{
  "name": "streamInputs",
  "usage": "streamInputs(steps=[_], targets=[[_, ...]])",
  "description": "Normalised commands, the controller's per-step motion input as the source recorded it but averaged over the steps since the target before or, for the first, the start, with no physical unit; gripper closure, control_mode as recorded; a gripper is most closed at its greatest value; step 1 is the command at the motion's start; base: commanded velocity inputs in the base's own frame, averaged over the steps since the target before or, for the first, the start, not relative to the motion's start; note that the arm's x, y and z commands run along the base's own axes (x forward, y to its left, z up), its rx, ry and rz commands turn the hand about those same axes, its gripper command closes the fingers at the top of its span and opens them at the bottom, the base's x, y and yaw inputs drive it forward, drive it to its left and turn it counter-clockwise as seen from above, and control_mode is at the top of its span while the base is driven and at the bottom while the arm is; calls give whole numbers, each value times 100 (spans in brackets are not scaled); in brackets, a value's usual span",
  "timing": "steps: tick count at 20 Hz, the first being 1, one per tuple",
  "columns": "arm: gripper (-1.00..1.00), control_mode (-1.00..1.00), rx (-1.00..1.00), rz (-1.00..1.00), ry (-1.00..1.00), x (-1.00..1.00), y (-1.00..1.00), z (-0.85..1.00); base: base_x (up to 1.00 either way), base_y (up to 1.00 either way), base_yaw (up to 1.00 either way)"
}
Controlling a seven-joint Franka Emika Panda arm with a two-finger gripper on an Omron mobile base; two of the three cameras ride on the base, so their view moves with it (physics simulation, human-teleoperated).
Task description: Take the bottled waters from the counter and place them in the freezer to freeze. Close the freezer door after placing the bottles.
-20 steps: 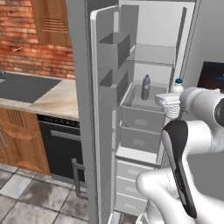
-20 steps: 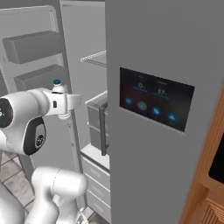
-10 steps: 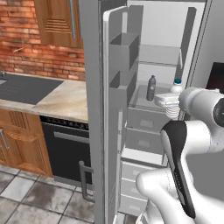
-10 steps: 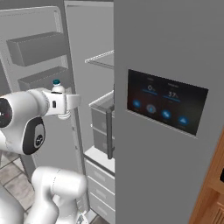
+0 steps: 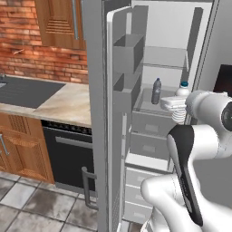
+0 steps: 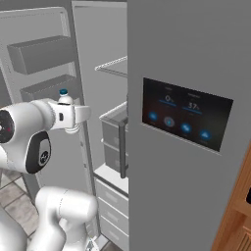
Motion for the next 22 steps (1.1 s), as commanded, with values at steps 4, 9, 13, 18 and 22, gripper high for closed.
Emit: streamInputs(steps=[4,9,13,18,22], targets=[[100,-100,0,0,0,0,0,0,0,0,0],[100,-100,0,-1,0,0,-1,0,0,0,0],[100,-100,0,-14,0,27,5,16,0,0,0],[100,-100,10,-18,0,28,1,40,0,0,0],[100,-100,10,-13,-4,25,0,26,0,0,0]])
